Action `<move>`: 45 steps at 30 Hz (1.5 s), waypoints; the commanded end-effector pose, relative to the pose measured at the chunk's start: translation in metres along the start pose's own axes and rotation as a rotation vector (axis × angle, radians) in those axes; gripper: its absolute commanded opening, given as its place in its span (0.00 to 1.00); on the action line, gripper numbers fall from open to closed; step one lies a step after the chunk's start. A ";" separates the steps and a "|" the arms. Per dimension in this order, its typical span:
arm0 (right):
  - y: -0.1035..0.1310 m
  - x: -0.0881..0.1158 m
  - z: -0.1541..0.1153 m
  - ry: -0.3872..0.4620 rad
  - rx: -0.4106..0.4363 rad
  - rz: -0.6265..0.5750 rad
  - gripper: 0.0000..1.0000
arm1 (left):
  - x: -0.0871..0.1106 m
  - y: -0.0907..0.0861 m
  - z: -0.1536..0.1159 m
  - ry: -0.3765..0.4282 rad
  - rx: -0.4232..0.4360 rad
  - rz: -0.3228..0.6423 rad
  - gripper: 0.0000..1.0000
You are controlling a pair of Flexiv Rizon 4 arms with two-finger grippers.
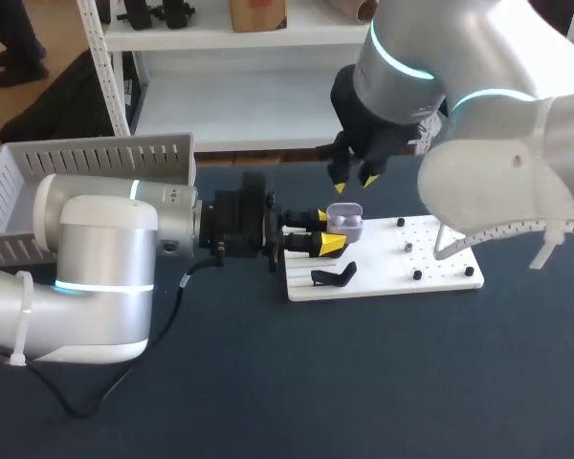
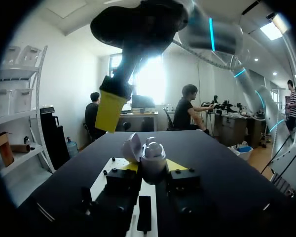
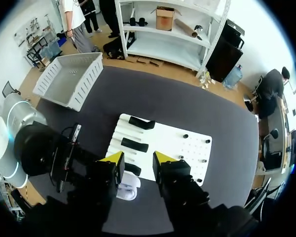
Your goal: Pick up each earbud case from the left stands, insert the matching earbuds, close the lid, and place the case in the box.
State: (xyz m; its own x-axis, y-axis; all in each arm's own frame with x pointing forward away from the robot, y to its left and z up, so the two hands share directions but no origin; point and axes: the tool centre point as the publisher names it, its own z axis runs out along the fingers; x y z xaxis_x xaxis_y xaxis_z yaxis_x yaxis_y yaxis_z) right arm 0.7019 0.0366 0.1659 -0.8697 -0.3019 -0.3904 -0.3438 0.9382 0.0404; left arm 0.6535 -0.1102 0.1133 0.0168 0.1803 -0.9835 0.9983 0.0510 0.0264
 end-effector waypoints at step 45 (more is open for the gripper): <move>-0.054 0.050 -0.011 0.000 0.045 0.258 0.39 | 0.000 -0.001 0.000 -0.003 -0.006 0.002 0.00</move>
State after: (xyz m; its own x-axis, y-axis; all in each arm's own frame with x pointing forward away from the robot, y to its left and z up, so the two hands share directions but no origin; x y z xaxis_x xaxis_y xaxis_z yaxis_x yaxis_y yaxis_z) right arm 0.6823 -0.0172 0.1543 -0.9452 -0.0666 -0.3196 -0.0982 0.9916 0.0841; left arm 0.6534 -0.1100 0.1133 0.0169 0.1801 -0.9835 0.9983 0.0511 0.0266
